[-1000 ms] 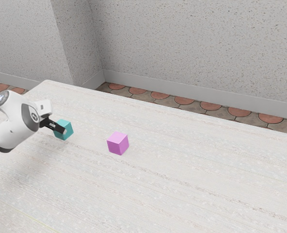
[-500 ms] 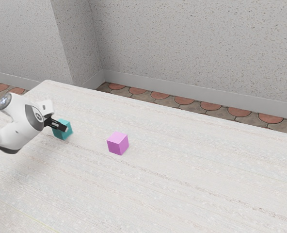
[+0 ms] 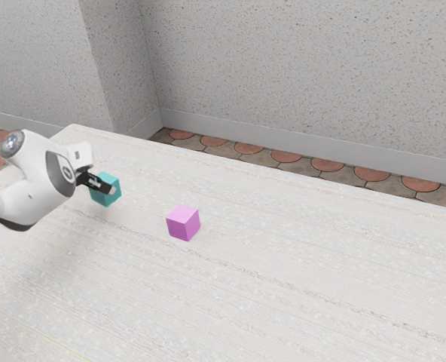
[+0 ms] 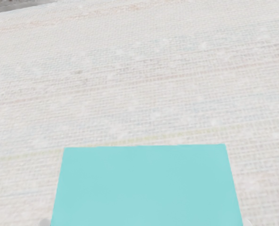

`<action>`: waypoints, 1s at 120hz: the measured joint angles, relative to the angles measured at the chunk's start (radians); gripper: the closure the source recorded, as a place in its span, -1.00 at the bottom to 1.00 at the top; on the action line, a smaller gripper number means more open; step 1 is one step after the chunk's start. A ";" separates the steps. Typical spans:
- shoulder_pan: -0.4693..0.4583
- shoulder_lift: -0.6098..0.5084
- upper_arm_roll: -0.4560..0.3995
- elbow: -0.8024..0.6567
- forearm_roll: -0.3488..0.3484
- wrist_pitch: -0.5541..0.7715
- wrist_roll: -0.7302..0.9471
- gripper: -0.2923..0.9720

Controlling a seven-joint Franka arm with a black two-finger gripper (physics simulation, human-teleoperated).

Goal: Pick up the blue block with one arm, and put the blue block on the pink block with one arm

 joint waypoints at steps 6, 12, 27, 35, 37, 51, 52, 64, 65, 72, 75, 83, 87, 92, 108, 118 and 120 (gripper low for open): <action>-0.030 -0.034 0.002 -0.027 -0.028 -0.001 -0.010 -0.03; -0.056 -0.051 0.002 -0.040 -0.055 -0.002 -0.020 -0.03; -0.104 -0.070 0.002 -0.046 -0.118 -0.001 -0.040 -0.03; -0.136 -0.086 0.002 -0.049 -0.159 0.000 -0.049 -0.04; -0.146 -0.089 0.002 -0.050 -0.169 0.000 -0.052 -0.04; -0.199 -0.096 0.002 -0.052 -0.221 0.002 -0.065 -0.04; -0.205 -0.096 0.002 -0.053 -0.225 0.004 -0.065 -0.04; -0.268 -0.088 0.003 -0.060 -0.276 0.026 -0.074 -0.04; -0.273 -0.087 0.003 -0.060 -0.280 0.028 -0.075 -0.04; -0.300 -0.083 0.003 -0.060 -0.309 0.044 -0.079 -0.04; -0.310 -0.082 0.004 -0.060 -0.322 0.051 -0.081 -0.04; -0.336 -0.079 0.006 -0.058 -0.348 0.073 -0.085 -0.05; -0.351 -0.077 0.006 -0.058 -0.357 0.084 -0.087 -0.05; -0.368 -0.073 0.007 -0.057 -0.365 0.099 -0.090 -0.05; -0.397 -0.070 0.013 -0.061 -0.378 0.135 -0.094 -0.05; -0.406 -0.066 0.015 -0.063 -0.381 0.149 -0.095 -0.05; -0.407 -0.065 0.015 -0.064 -0.382 0.151 -0.095 -0.05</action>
